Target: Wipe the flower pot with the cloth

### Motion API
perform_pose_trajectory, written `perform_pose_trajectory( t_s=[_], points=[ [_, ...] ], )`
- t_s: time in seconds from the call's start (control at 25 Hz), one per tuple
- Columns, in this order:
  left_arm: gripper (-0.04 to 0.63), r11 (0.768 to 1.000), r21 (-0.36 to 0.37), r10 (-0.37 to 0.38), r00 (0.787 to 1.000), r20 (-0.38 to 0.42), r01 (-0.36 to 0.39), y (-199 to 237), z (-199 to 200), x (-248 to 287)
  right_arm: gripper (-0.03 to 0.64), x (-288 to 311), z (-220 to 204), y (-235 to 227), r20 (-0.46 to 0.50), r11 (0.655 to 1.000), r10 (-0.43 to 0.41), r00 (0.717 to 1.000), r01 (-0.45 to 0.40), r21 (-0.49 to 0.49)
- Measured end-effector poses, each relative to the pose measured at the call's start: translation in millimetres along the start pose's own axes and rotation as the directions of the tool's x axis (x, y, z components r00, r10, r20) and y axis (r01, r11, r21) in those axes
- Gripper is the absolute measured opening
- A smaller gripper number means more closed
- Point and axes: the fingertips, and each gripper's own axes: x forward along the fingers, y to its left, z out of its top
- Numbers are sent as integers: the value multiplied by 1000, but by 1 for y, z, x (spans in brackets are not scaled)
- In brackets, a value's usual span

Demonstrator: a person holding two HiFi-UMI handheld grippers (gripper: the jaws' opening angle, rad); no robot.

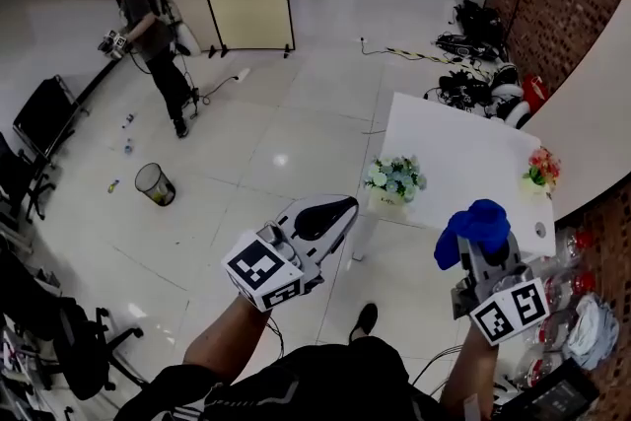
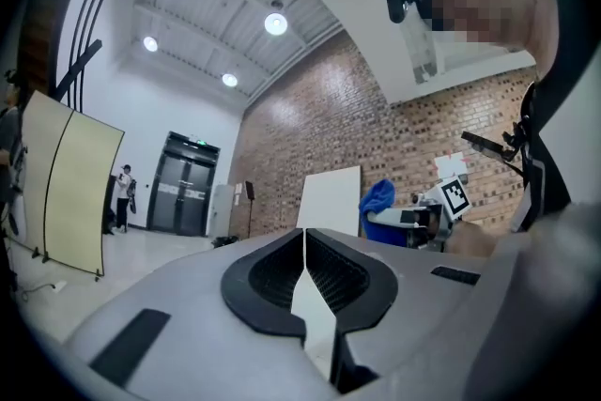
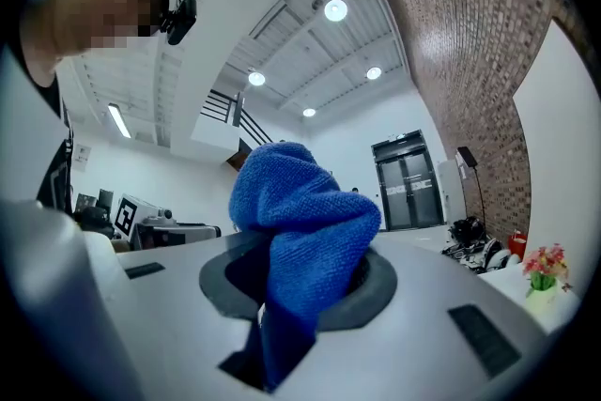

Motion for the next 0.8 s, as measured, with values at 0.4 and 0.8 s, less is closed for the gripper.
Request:
perform_pose_trajectory(
  t_s=[0.4, 0.8],
  points=[
    [23, 999, 40, 3, 999, 35, -4, 59, 7, 113, 91, 67, 10, -107, 46, 998, 59, 997, -59, 7],
    [104, 994, -5, -111, 994, -3, 111, 121, -22, 159, 91, 131, -9, -140, -6, 999, 20, 1000, -20, 29]
  ],
)
